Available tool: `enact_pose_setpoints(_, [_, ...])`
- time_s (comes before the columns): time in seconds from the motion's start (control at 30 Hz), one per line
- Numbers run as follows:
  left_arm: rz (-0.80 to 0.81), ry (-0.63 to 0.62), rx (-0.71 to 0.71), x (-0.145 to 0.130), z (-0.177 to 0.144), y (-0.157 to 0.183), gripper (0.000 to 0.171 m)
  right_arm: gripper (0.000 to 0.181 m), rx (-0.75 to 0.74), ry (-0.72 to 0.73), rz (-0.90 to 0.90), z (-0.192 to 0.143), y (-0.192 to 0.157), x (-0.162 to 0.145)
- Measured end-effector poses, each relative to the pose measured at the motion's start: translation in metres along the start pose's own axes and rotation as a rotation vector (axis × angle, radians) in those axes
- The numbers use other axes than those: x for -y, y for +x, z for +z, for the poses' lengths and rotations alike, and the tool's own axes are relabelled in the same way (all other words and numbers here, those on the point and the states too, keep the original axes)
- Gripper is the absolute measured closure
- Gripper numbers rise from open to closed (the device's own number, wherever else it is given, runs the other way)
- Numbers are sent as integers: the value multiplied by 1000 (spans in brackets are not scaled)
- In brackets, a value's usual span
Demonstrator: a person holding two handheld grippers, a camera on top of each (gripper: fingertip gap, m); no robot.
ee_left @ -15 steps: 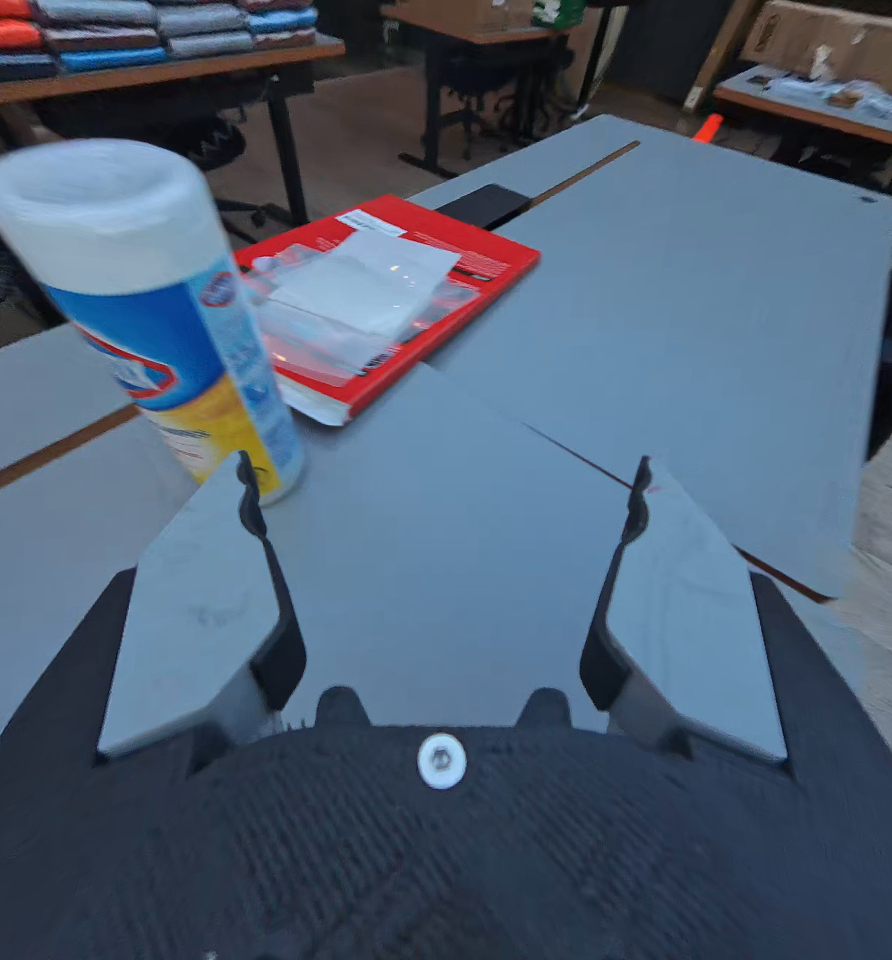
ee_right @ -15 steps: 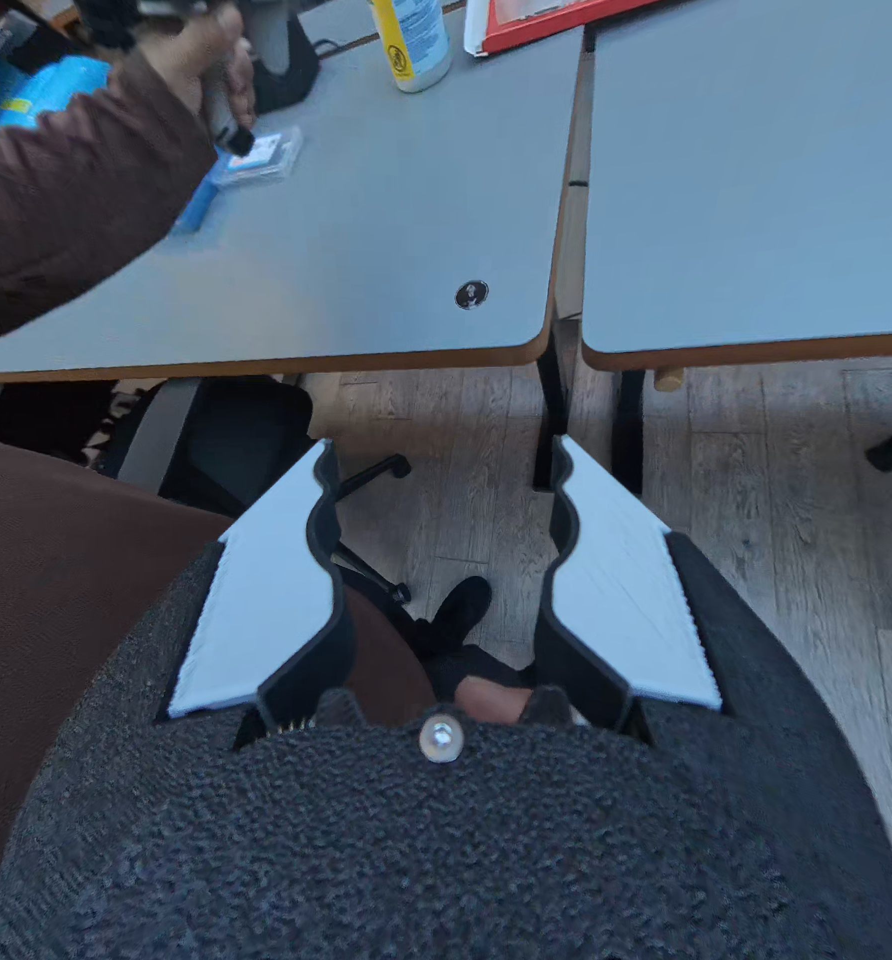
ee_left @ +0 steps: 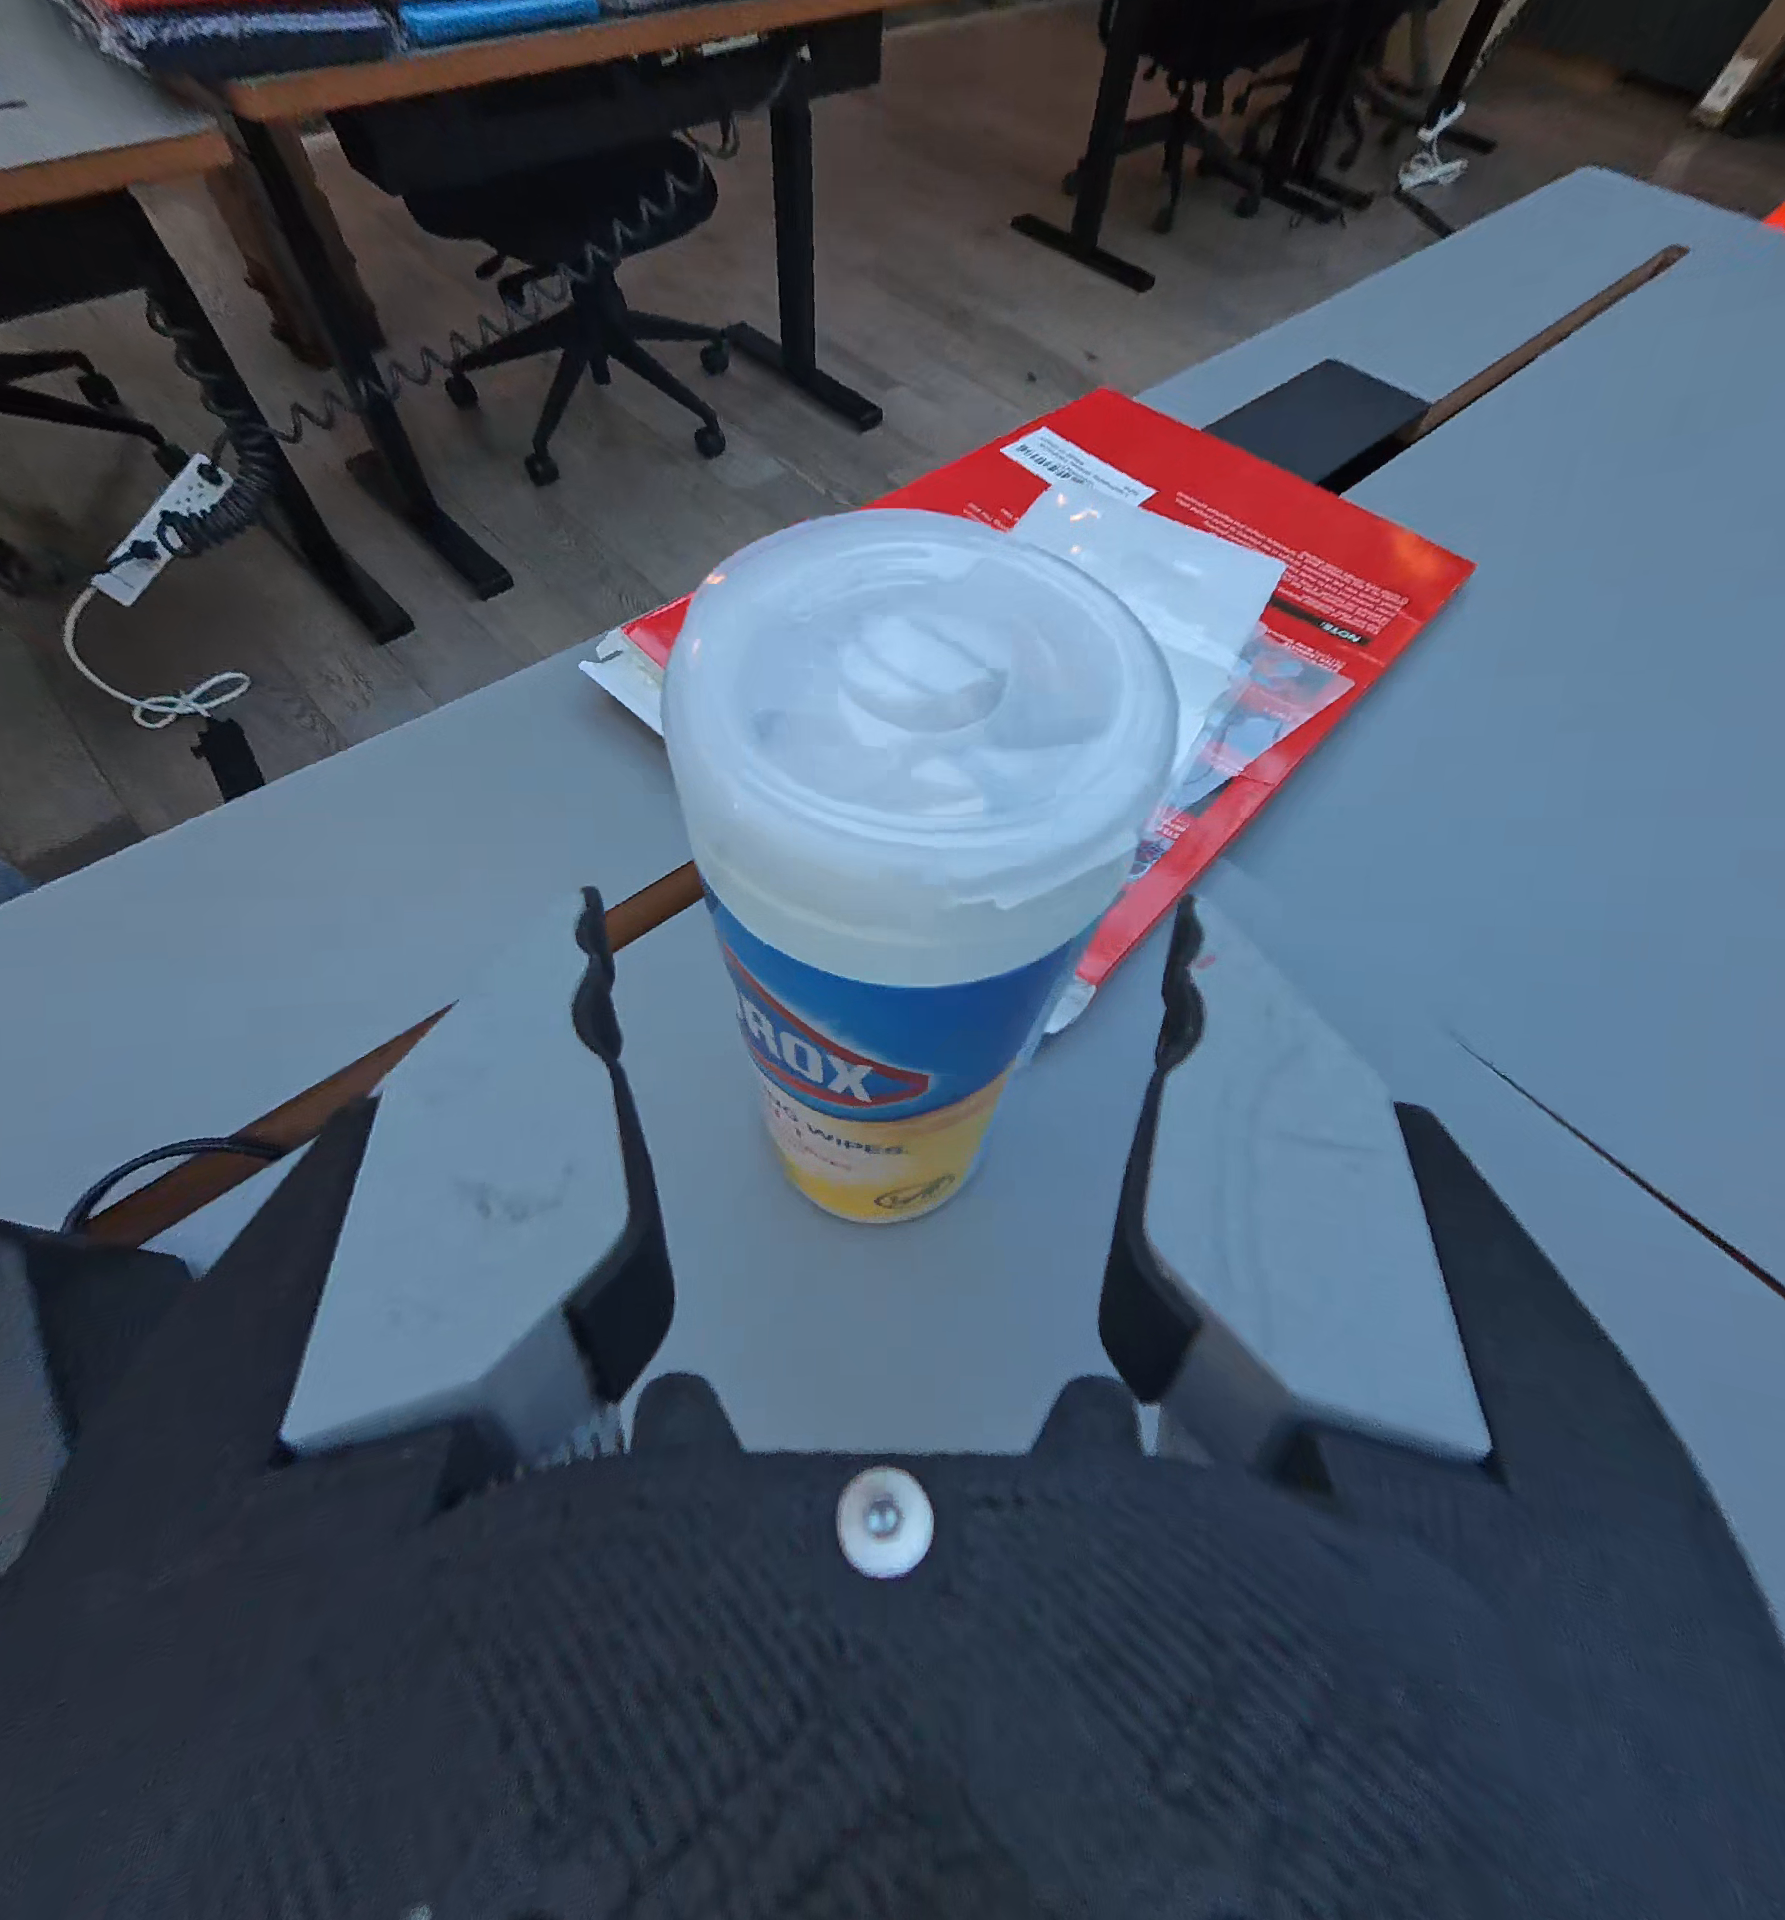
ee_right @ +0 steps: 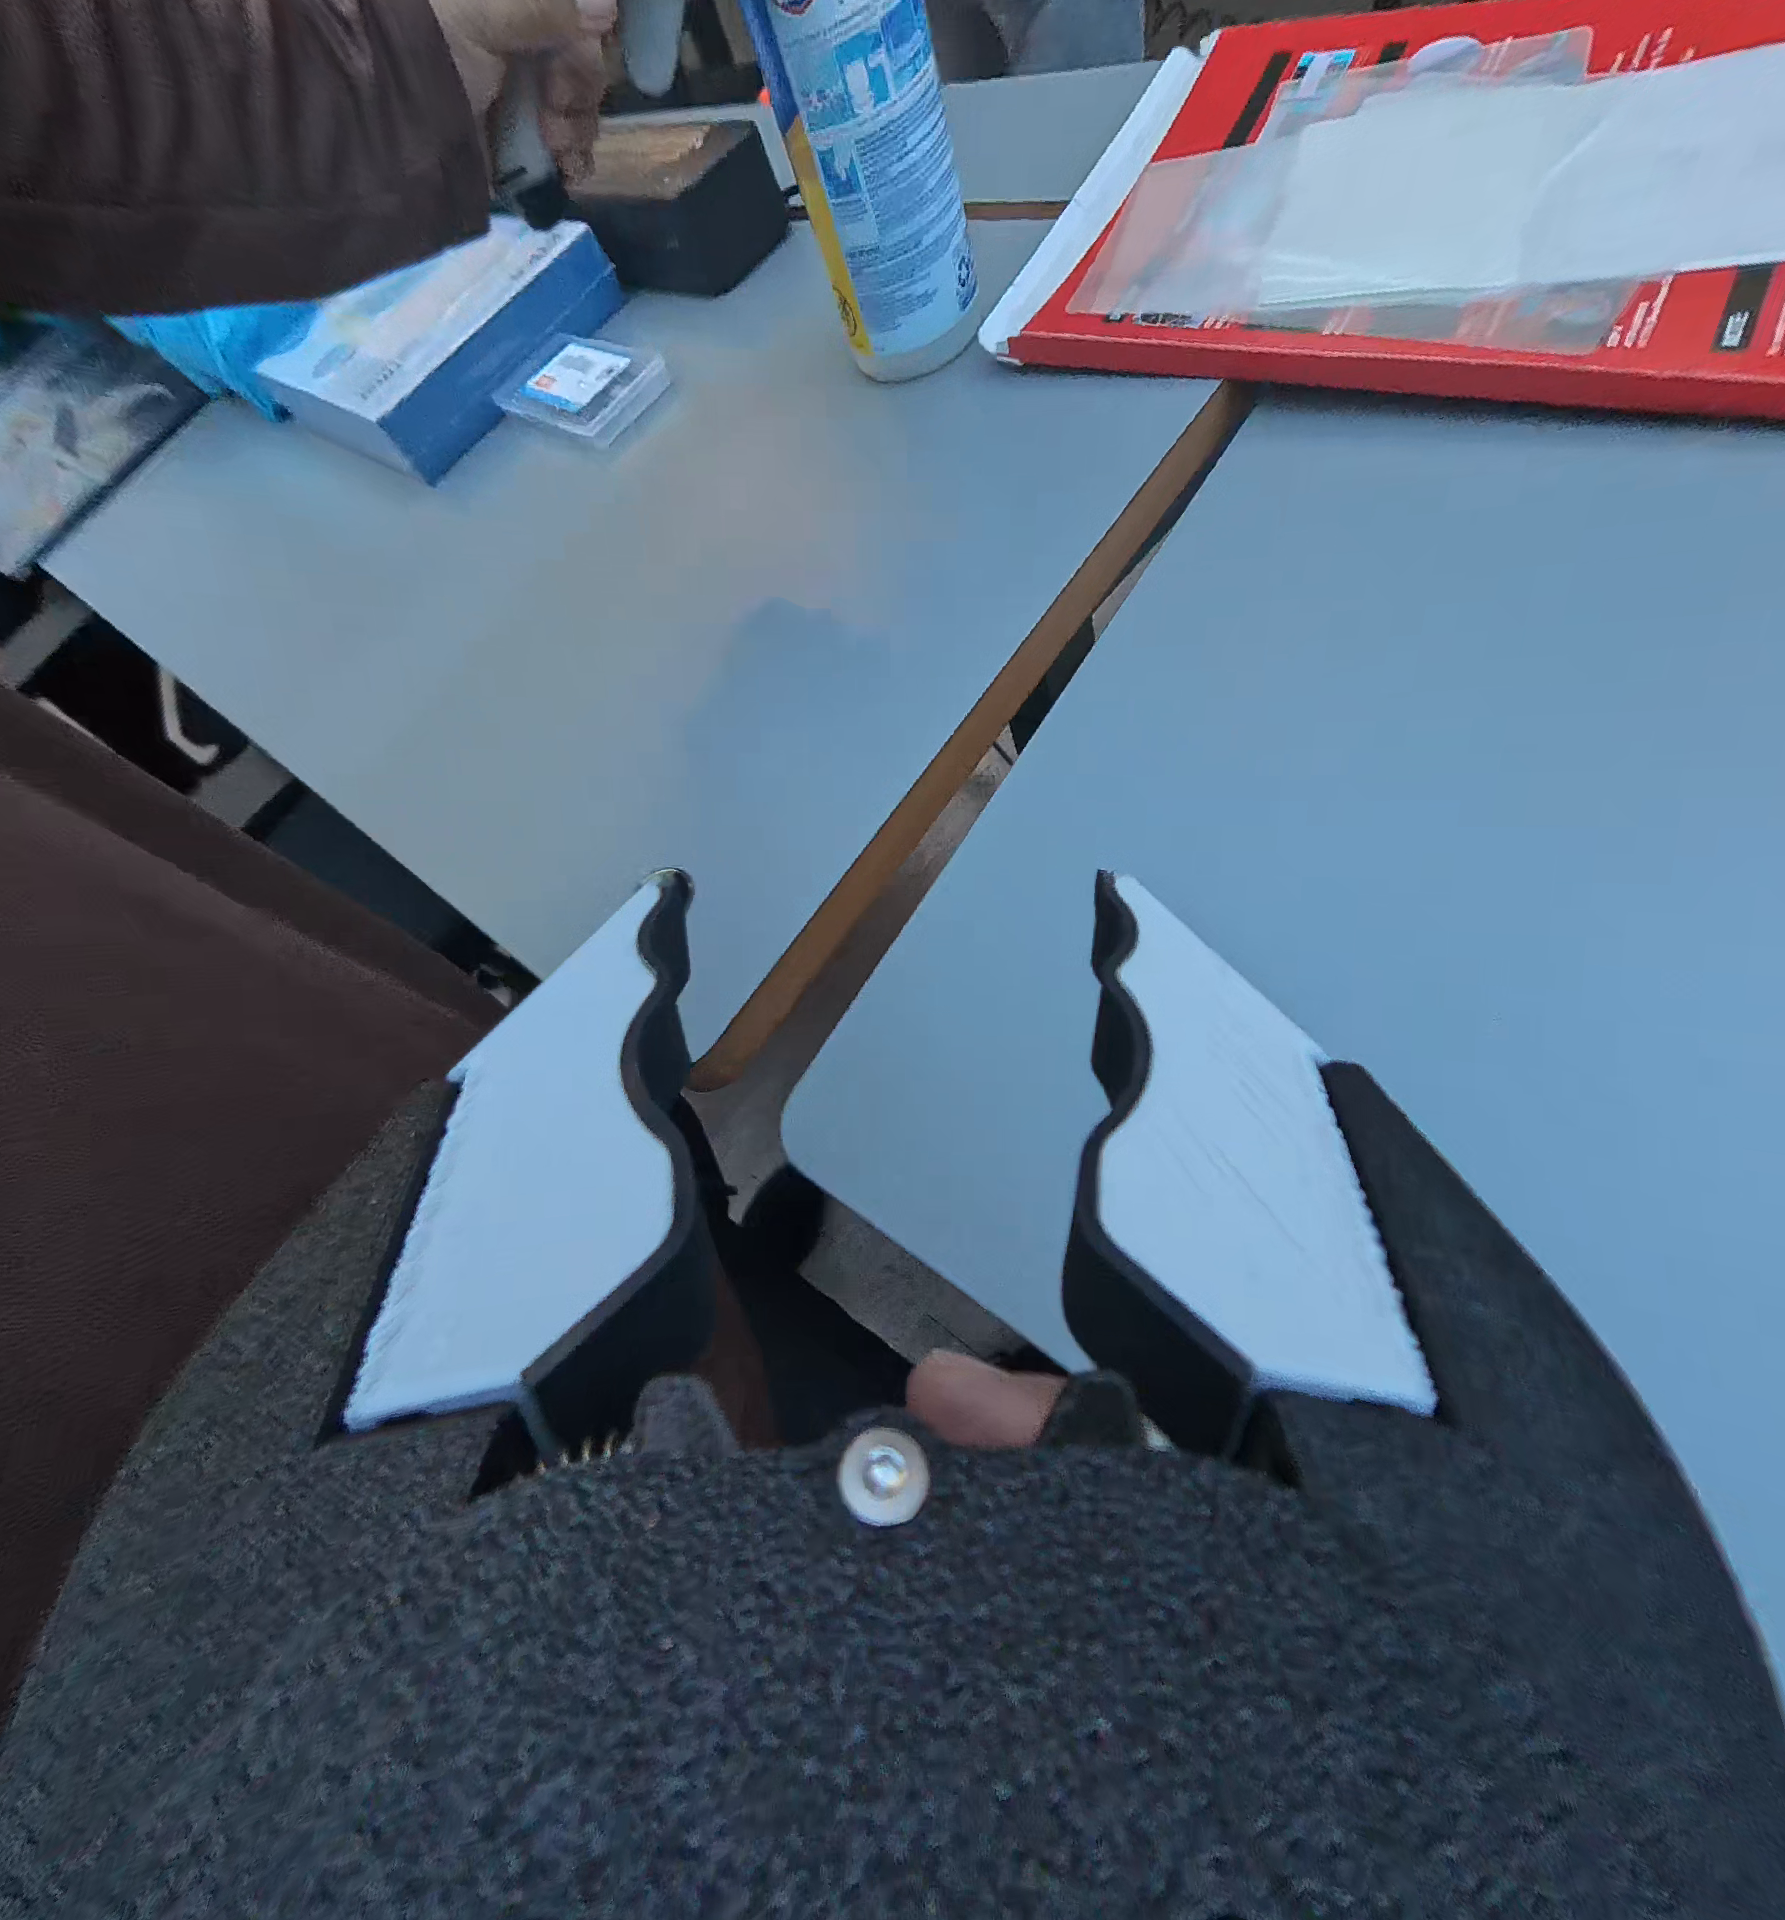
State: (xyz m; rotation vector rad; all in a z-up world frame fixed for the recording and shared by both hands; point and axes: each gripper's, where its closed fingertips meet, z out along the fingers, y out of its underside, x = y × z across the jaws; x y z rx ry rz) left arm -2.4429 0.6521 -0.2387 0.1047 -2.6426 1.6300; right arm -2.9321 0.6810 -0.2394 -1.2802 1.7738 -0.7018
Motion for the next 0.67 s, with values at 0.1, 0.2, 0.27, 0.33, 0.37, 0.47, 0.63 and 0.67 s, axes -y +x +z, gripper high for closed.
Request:
enact_pose_setpoints(0.1, [3, 1, -23, -12, -9, 11, 70, 104, 24, -31, -87, 22, 9, 24])
enact_pose_setpoints(0.2, [74, 71, -50, -13, -26, 24, 75, 102, 85, -19, -145, 60, -5, 57])
enact_pose_setpoints(0.27, [85, 89, -80, -16, -36, 31, 75, 98, 118, -13, -200, 93, -22, 85])
enact_pose_setpoints(0.33, [91, 94, -92, -22, -45, 37, 80, 94, 136, -11, -261, 133, -42, 121])
enact_pose_setpoints(0.37, [101, 81, -89, -28, -50, 39, 78, 91, 140, -15, -296, 156, -52, 142])
enact_pose_setpoints(0.47, [113, -47, 90, -60, -61, 25, 97, 84, 90, -33, -436, 234, -70, 211])
enact_pose_setpoints(0.63, [100, -104, 87, -97, -78, 48, 91, 60, 5, -282, -551, 379, -60, 276])
enact_pose_setpoints(0.67, [99, -100, 65, -102, -81, 54, 91, 58, -9, -388, -599, 398, -53, 270])
